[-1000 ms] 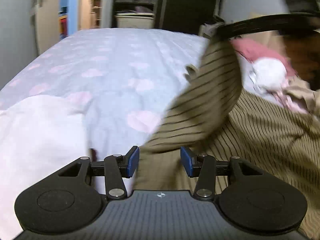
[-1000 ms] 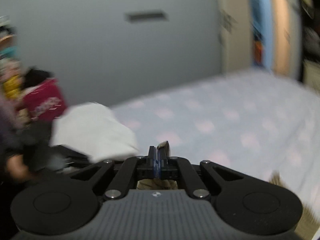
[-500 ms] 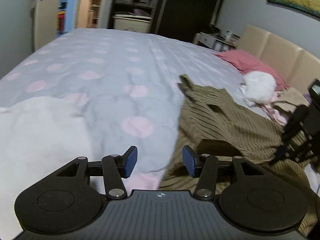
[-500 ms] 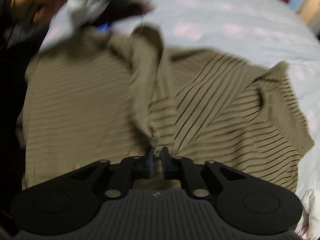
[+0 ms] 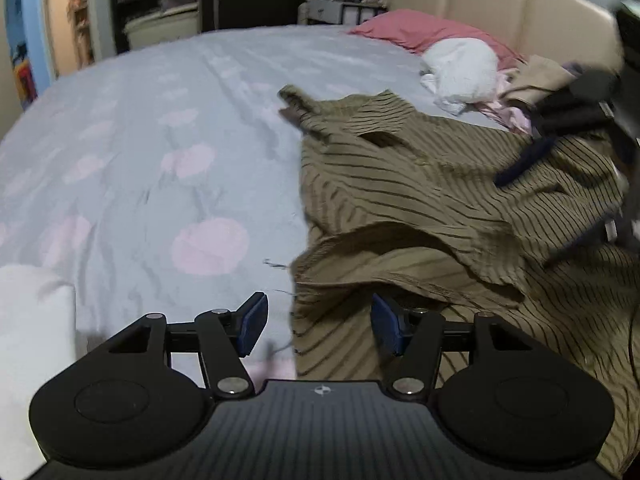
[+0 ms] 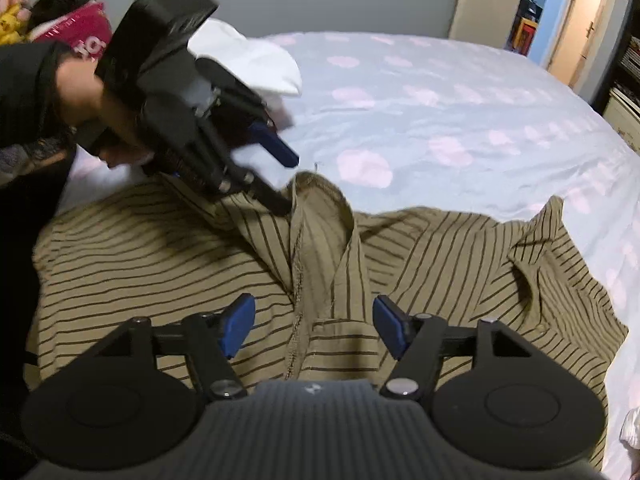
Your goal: Fold clothes
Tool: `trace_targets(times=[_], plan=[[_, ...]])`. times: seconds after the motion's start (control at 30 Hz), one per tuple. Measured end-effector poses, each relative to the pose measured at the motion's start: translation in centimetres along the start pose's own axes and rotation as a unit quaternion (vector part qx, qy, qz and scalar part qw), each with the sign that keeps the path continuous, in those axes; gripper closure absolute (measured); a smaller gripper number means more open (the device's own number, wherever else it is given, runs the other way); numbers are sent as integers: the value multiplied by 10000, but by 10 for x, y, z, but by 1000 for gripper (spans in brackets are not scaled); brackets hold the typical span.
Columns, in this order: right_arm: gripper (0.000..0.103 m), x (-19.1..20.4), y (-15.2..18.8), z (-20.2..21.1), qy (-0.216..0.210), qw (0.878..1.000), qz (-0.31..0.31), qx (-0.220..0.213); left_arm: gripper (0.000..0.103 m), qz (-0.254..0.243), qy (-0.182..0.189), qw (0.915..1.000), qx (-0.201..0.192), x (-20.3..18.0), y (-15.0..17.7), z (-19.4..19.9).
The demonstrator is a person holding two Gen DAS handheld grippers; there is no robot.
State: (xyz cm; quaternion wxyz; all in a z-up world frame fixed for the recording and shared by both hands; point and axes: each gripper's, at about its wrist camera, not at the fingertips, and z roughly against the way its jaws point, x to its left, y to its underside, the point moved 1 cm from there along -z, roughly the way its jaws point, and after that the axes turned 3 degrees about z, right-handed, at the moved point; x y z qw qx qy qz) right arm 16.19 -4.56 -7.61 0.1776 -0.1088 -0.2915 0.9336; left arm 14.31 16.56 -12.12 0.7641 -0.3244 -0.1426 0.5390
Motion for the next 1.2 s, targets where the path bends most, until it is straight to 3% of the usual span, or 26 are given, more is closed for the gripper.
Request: trace_targets(times=[0.13, 0.2, 0.23, 0.27, 0.3, 0.33, 0.37, 0.4, 0.43, 0.47, 0.57, 0.7, 0.73, 0.83, 0.9, 0.93, 1.03, 1.1, 1.17, 1.2], plan=[[35, 2, -9, -25, 199, 9997, -119, 120, 47, 177, 70, 9997, 167, 8, -3, -17], [35, 0, -12, -34, 372, 9990, -184, 181, 52, 195, 95, 9998, 19, 5, -3, -9], [35, -1, -13, -37, 493, 9983, -225, 204, 60, 203, 108, 9997, -69, 4, -3, -4], [35, -2, -14, -41, 613, 9975, -265, 228, 81, 212, 122, 9996, -156, 3, -3, 2], [35, -2, -15, -44, 712, 9967, -304, 242, 92, 220, 135, 9994, -243, 1, -3, 7], [37, -2, -16, -47, 730, 9964, -340, 247, 95, 228, 148, 9991, -330, 0, -3, 12], [42, -2, -17, -49, 685, 9966, -374, 255, 97, 236, 162, 9987, -417, -2, -4, 17], [74, -1, -18, -51, 644, 9968, -384, 286, 100, 244, 175, 9983, -504, -3, -4, 22], [97, -1, -19, -52, 608, 9969, -364, 343, 100, 252, 188, 9978, -591, -5, -4, 27], [98, 0, -20, -52, 586, 9971, -322, 355, 101, 260, 202, 9972, -678, -6, -4, 32], [98, 1, -25, -35, 523, 9984, -174, 155, 101, 284, 242, 9949, -939, -10, -4, 47], [98, -3, -25, 22, 536, 9976, -46, -442, 101, 190, 334, 9897, -1382, -22, 0, 74], [98, -3, -23, 37, 492, 9969, 11, -611, 101, 37, 396, 9865, -1591, -32, 5, 88], [98, 6, -8, 63, 141, 9957, 443, -800, 101, -206, 873, 9823, -1647, -65, 24, 106], [91, 11, 5, 59, 9, 9971, 568, -499, 100, -370, 1243, 9881, -830, -86, 38, 86], [82, 7, 8, 57, 51, 9981, 450, -420, 95, -452, 1426, 9881, -369, -97, 46, 74], [78, -7, 20, 52, 174, 9996, 98, -180, 91, -786, 1191, 9892, 322, -115, 67, 48], [78, -16, 27, 48, 257, 9996, -138, -20, 88, -685, 1081, 9913, 316, -109, 65, 49], [72, -25, 35, 45, 339, 9986, -373, 140, 73, -552, 939, 9939, 194, -99, 60, 54], [62, -30, 39, 43, 380, 9978, -491, 220, 56, -482, 802, 9956, 63, -92, 55, 57]])
